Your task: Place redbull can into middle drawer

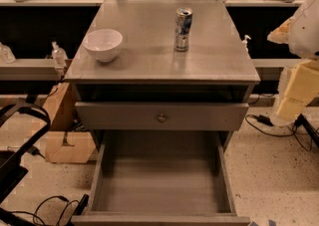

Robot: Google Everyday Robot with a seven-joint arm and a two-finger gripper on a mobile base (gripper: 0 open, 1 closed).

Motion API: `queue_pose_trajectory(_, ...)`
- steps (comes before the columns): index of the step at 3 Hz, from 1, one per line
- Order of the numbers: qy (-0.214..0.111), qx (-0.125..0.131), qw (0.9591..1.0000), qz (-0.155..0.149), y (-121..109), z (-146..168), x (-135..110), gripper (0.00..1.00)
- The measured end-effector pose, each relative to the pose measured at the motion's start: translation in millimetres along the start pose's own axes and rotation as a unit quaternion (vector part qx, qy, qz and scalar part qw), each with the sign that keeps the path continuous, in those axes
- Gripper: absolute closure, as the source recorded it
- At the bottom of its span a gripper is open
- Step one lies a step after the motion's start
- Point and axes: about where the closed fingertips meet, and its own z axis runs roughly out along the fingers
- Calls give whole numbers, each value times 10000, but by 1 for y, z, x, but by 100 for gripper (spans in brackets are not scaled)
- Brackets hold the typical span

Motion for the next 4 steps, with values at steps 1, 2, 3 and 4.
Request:
queue_pose_trajectory(1,-2,0,10000,1,0,0,0,0)
queue_pose_trajectory(2,-564,-57,9980,281,-22,15,-4,0)
queue_pose_trajectory(3,-1562,83,9855,664,-65,37,-7,0)
queue_pose_trajectory(4,-2839,531,9519,1022,-124,54,-9,0)
